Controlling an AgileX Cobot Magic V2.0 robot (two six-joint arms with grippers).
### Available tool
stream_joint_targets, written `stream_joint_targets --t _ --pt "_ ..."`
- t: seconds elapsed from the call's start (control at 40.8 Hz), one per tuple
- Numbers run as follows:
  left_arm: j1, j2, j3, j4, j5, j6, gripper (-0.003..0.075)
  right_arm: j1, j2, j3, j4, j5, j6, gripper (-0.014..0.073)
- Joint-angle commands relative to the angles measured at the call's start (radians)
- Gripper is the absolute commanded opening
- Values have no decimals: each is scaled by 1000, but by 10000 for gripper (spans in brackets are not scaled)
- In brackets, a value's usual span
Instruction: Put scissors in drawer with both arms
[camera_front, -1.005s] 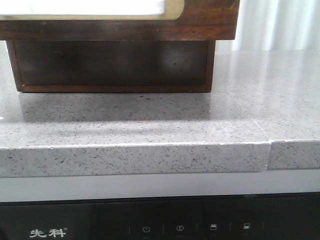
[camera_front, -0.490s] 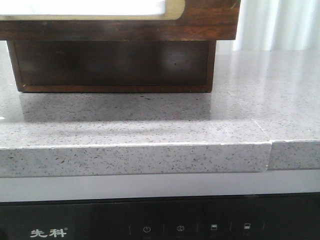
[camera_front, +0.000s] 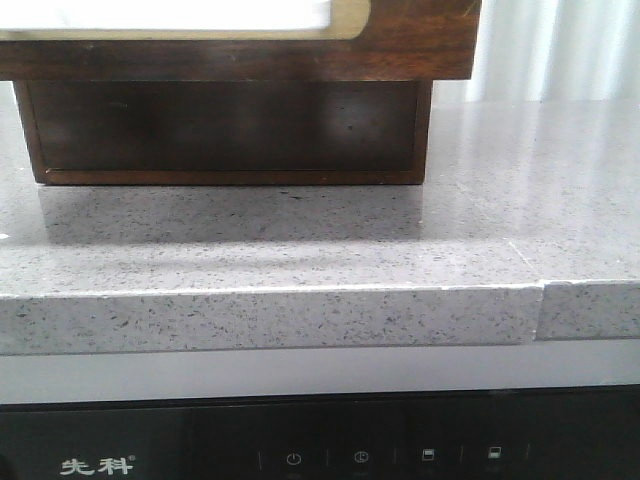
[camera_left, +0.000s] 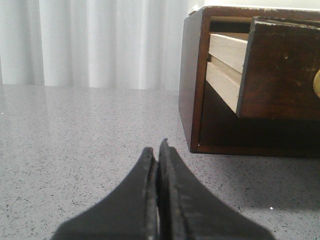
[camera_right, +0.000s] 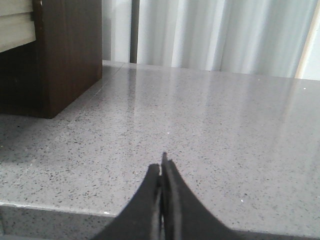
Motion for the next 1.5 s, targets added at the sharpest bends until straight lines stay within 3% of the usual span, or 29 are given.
stream_joint_targets --t 0.0,0.147,0.392,1.471 --pt "-1 -17 25 2 -72 -8 -20 0 -16 1 -4 -85 -4 -68" --pt "-1 -17 25 2 -72 -8 -20 0 -16 1 -9 -108 2 -68" --pt "-1 -17 25 2 -72 -8 -20 -1 -17 1 -145 -162 178 -68" --pt "-1 -17 25 2 -72 -8 -20 -34 -17 1 -128 -152 178 -68"
